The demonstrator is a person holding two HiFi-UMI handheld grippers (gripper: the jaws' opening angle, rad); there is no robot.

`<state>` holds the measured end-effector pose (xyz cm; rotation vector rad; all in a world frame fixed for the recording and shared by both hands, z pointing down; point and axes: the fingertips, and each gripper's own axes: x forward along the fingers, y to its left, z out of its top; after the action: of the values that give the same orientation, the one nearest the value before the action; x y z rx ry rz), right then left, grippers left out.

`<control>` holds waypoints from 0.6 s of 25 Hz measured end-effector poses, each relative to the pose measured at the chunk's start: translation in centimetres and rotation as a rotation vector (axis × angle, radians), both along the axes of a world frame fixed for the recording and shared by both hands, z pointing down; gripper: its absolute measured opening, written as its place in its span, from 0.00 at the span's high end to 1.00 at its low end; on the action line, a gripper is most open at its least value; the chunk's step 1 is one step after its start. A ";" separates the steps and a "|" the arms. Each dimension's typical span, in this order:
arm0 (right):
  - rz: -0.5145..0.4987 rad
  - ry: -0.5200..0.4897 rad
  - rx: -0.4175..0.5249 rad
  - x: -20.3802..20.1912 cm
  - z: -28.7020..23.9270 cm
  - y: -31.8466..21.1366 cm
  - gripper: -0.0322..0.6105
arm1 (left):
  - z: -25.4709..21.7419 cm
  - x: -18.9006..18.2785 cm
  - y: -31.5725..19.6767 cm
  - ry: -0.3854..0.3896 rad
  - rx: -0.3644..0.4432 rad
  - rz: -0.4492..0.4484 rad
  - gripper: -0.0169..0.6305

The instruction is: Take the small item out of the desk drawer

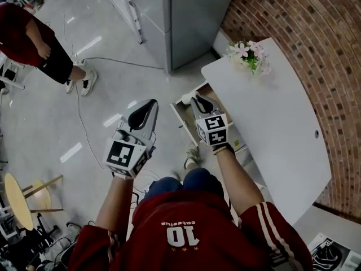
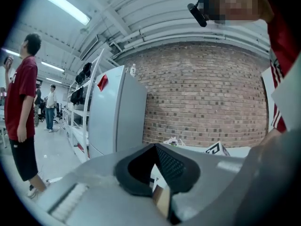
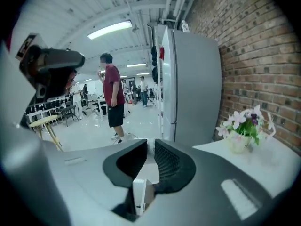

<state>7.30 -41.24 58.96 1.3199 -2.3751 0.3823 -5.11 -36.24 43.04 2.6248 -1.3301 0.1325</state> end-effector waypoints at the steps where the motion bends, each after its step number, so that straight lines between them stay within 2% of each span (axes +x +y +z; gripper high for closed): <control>1: 0.000 -0.004 0.025 -0.3 -1.9 0.5 0.87 | -0.9 -0.5 0.3 0.004 0.006 -0.009 0.97; 5: 0.000 -0.024 0.114 -1.1 -8.8 3.2 0.87 | -3.9 -2.2 2.2 0.011 0.027 -0.043 0.97; 9: 0.010 -0.061 0.203 -2.0 -15.3 6.1 0.87 | -6.1 -4.4 4.2 -0.021 0.081 -0.055 0.97; 15: 0.025 -0.102 0.313 -2.9 -23.0 10.9 0.86 | -9.0 -6.8 7.6 -0.021 0.132 -0.100 0.97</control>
<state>4.44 -30.32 35.96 1.4978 -2.5849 0.0865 -11.96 -28.66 34.04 2.6631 -1.5233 0.0587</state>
